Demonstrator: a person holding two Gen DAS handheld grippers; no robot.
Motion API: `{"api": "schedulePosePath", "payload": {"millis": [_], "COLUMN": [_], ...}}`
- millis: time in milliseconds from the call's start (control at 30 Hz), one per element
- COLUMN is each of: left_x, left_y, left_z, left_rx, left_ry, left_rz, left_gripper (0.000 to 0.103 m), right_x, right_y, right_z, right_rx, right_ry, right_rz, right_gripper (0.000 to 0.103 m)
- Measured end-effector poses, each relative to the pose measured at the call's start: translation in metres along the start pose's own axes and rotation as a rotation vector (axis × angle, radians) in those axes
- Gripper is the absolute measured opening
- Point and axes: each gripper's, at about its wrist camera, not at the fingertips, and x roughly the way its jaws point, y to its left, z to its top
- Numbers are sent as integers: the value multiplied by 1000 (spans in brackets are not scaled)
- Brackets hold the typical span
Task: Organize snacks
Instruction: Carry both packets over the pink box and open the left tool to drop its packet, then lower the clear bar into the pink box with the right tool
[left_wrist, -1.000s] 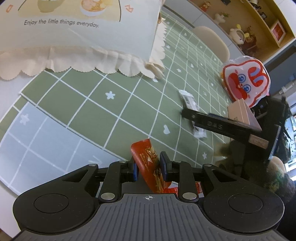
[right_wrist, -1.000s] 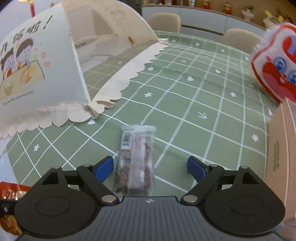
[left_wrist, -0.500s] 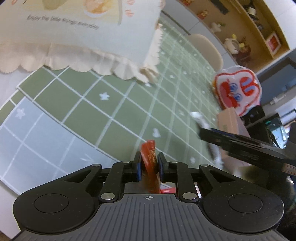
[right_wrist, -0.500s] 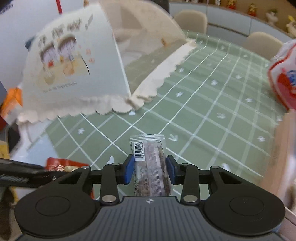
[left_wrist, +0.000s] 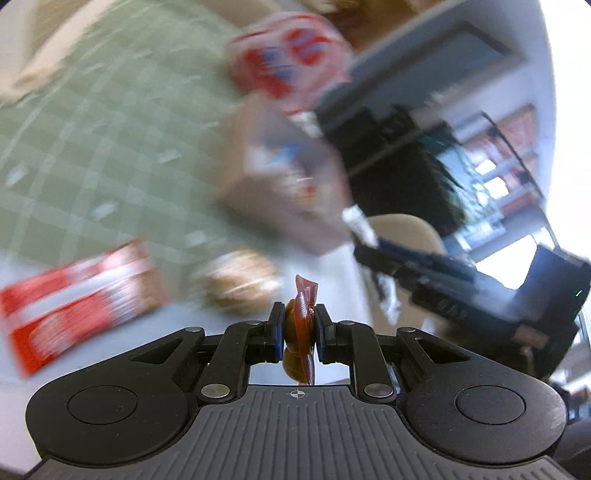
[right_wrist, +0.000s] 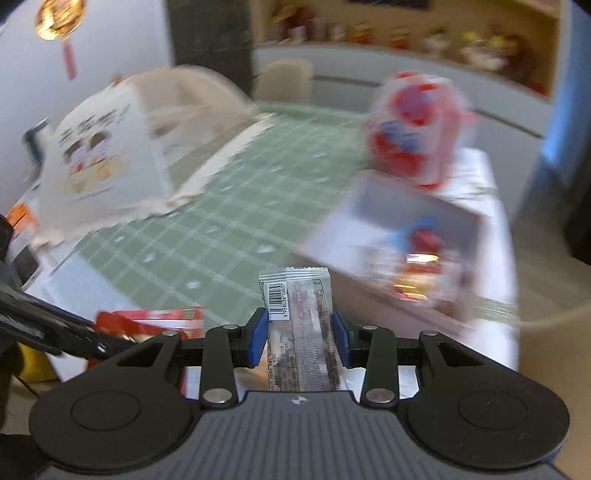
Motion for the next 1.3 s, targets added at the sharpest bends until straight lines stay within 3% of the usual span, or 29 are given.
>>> {"api": "schedulePosePath", "payload": {"millis": [67, 233, 400, 633, 833, 1000, 1067, 1300], "left_x": [8, 39, 94, 168, 185, 185, 180, 126], "left_y": [-34, -117, -163, -140, -112, -92, -82, -55], "left_z": [21, 80, 123, 137, 136, 143, 146, 138], "left_rx": [81, 301, 386, 373, 365, 312, 273, 155], "left_ry": [-25, -107, -113, -26, -5, -16, -58, -165], "left_rz": [-24, 22, 63, 234, 317, 268, 227, 175], "left_gripper": [20, 20, 20, 20, 20, 21, 21, 21], "right_x": [-24, -73, -93, -92, -79, -66, -61, -46], "right_y": [-23, -66, -91, -110, -109, -100, -97, -87], "right_z": [-7, -14, -23, -44, -52, -47, -43, -30], "right_rx": [28, 94, 150, 264, 284, 276, 269, 245], "right_ry": [-55, -200, -256, -251, -205, -181, -173, -160], "right_rz": [-55, -146, -195, -241, -248, -220, -207, -174], "right_gripper": [37, 37, 37, 37, 37, 37, 37, 37]}}
